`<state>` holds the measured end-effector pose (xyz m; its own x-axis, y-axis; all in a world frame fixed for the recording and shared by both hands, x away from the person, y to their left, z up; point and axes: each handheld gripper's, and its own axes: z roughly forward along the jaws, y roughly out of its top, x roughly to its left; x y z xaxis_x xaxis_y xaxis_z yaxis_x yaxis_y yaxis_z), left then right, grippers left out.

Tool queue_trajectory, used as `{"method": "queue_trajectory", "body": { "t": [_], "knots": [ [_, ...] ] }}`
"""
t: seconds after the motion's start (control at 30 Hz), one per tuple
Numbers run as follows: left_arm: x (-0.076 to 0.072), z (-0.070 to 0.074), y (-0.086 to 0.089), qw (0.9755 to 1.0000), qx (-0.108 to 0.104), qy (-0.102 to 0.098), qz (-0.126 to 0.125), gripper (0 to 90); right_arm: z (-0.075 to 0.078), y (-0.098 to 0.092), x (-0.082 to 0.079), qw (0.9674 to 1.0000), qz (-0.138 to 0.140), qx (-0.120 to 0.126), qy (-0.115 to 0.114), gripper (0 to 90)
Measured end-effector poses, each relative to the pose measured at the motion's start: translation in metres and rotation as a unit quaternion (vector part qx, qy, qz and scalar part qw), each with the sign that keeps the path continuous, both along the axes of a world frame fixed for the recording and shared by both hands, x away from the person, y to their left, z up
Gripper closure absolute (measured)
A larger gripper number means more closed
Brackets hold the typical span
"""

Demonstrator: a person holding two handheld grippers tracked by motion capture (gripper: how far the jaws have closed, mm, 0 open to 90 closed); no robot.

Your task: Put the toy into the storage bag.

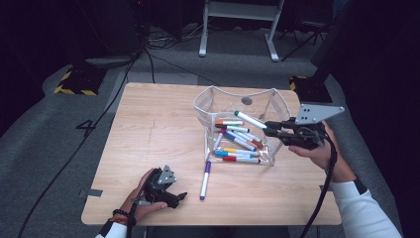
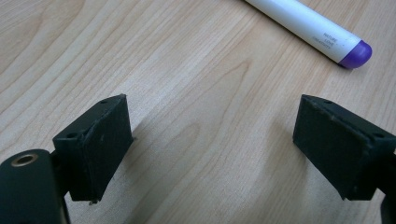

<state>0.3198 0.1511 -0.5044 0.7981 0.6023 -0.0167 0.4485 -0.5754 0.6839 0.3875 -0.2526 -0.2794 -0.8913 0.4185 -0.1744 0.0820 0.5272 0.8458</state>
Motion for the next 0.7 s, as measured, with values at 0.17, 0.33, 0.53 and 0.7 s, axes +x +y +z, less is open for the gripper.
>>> {"method": "queue_trajectory", "body": {
  "t": [0.17,0.33,0.53,0.7],
  "knots": [
    [0.000,0.000,0.000,1.0000,0.000,0.000,0.000,11.8,0.006,0.003,0.021,0.9994,-0.020,-0.025,-0.009,75.0],
    [0.000,0.000,0.000,1.0000,0.000,0.000,0.000,11.8,0.004,0.001,0.046,0.9982,-0.045,-0.038,0.006,75.0],
    [0.000,0.000,0.000,1.0000,0.000,0.000,-0.001,11.8,-0.006,0.002,0.072,0.9968,-0.050,-0.055,0.028,75.0],
    [0.000,0.000,0.000,1.0000,0.000,0.000,-0.001,11.8,-0.017,0.005,0.091,0.9953,-0.048,-0.070,0.047,75.0]
  ]
}}
